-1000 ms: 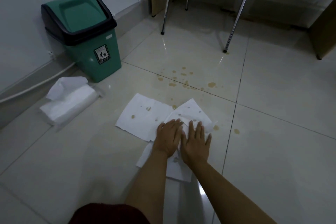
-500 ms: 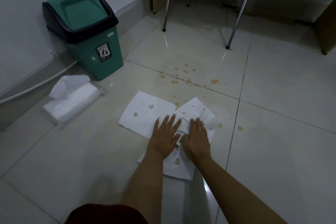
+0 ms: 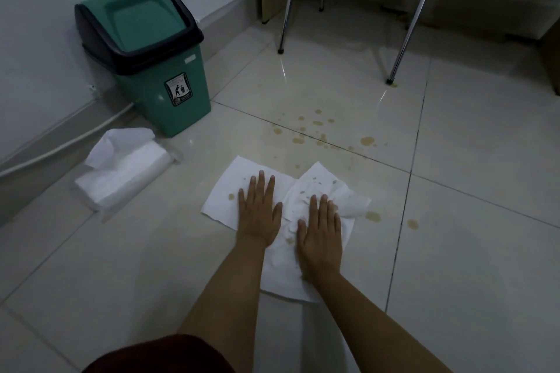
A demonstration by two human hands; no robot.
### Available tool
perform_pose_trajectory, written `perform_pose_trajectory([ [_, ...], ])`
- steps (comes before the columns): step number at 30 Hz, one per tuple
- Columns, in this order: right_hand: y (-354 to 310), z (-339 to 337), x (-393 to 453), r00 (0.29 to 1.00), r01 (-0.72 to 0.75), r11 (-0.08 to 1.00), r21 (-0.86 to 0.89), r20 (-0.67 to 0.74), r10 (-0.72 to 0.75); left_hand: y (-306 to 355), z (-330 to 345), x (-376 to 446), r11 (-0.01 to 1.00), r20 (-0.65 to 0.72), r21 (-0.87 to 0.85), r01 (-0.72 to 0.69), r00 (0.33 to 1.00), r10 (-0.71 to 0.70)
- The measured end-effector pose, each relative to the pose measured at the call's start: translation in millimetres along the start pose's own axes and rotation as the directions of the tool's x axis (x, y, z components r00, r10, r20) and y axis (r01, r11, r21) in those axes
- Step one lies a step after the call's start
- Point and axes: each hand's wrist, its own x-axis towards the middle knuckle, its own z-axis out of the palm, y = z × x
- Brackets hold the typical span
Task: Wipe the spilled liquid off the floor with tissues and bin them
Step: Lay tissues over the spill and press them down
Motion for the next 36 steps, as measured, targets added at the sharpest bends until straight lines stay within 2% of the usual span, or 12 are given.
perform_pose_trajectory([
  [4, -1, 2, 9, 1.0, 0.013, 0.999, 0.029, 0.003, -0.013, -9, 5, 11, 0.997, 0.028, 0.056, -0.047, 0.999, 0.045],
  [9, -6, 4, 36, 0.989, 0.137, 0.989, 0.048, 0.043, -0.139, -14, 12, 16, 0.994, -0.016, 0.053, -0.098, 0.995, 0.099],
  [18, -12, 6, 73, 0.966, 0.257, 0.966, 0.012, 0.032, -0.257, -23, 16, 42, 0.98, -0.074, -0.051, -0.192, 0.979, 0.188],
  [20, -12, 7, 80, 0.96, 0.276, 0.961, 0.015, 0.045, -0.276, -22, 11, 44, 0.955, -0.114, -0.234, -0.181, 0.981, 0.158],
  [22, -12, 7, 84, 0.954, 0.294, 0.956, 0.022, 0.051, -0.294, -21, 1, 47, 0.889, -0.158, -0.441, -0.124, 0.986, 0.06],
  [23, -13, 8, 86, 0.95, 0.306, 0.952, 0.026, 0.059, -0.307, -24, -4, 49, 0.874, -0.182, -0.474, -0.109, 0.983, 0.024],
  [26, -20, 9, 92, 0.937, 0.336, 0.94, 0.065, 0.077, -0.341, -41, -8, 54, 0.926, -0.189, -0.367, -0.091, 0.982, 0.022],
  [28, -23, 10, 94, 0.93, 0.351, 0.932, 0.095, 0.08, -0.358, -47, -8, 51, 0.897, -0.124, -0.441, -0.019, 0.992, -0.039],
  [31, -26, 11, 93, 0.924, 0.358, 0.926, 0.116, 0.099, -0.37, -42, -9, 49, 0.859, -0.118, -0.512, 0.012, 0.989, -0.084],
  [36, -38, 17, 89, 0.889, 0.418, 0.899, 0.128, 0.146, -0.434, -43, -12, 44, 0.873, -0.111, -0.486, -0.043, 0.994, -0.012],
])
